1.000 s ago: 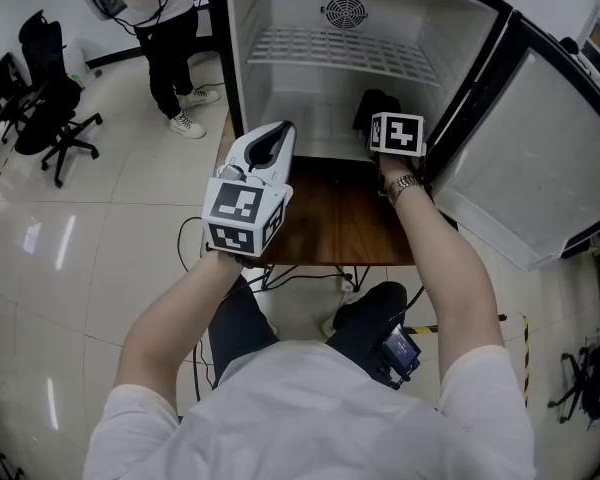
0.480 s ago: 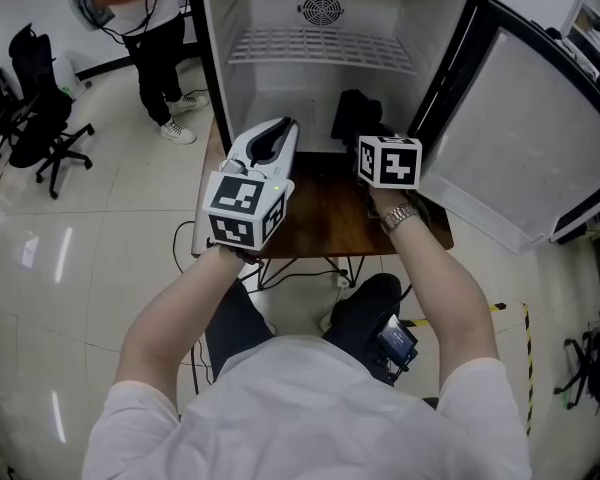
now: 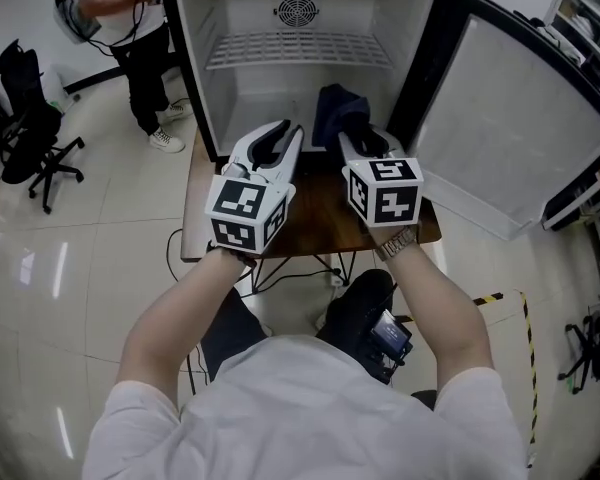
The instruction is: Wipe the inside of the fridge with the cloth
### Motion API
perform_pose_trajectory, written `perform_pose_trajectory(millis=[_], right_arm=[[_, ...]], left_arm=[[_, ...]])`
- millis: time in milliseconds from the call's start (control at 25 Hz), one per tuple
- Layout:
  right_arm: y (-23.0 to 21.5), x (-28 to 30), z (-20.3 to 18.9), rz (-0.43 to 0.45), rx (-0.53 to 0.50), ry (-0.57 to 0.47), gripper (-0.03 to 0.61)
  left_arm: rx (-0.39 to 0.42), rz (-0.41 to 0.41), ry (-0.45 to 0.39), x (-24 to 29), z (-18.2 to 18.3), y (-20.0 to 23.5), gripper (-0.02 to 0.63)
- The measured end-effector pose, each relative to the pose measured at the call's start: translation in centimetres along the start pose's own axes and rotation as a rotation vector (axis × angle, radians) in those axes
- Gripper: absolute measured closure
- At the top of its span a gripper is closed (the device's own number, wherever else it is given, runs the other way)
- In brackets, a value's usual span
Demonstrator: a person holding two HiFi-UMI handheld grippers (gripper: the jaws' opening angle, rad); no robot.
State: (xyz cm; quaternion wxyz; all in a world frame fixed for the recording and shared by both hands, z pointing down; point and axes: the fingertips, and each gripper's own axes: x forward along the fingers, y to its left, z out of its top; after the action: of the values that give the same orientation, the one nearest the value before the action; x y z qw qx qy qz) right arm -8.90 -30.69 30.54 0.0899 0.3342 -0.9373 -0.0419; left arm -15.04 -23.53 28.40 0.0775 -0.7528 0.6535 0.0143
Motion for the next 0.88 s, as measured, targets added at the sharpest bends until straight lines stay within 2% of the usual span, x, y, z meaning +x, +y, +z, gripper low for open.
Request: perform_pose_trajectory(millis=[160, 320, 560, 880], right_arm=[[-0.5, -2.6, 1.6, -0.023, -0.021, -0.062, 0.476], [-2.0, -5.2, 2.9, -0.056, -0.029, -0.109, 0.476], [-4.8, -9.3, 4.9, -0.116, -0.044, -0.167, 0.476], [-9.5, -14.4, 7.3, -0.212, -0.083, -0.214, 0.476]], left_arm=[[0.023, -0.008, -0.026, 0.3, 0.5, -1.0, 0.563], [0.018, -0.028, -0.031, 0.8, 0.2, -2.4, 0.597], [0.012, -0.112, -0.013, 3.1, -0.5, -6.7, 0.595], [0.000, -0.255, 0.040, 8.4, -0.4, -14.1, 0.494]])
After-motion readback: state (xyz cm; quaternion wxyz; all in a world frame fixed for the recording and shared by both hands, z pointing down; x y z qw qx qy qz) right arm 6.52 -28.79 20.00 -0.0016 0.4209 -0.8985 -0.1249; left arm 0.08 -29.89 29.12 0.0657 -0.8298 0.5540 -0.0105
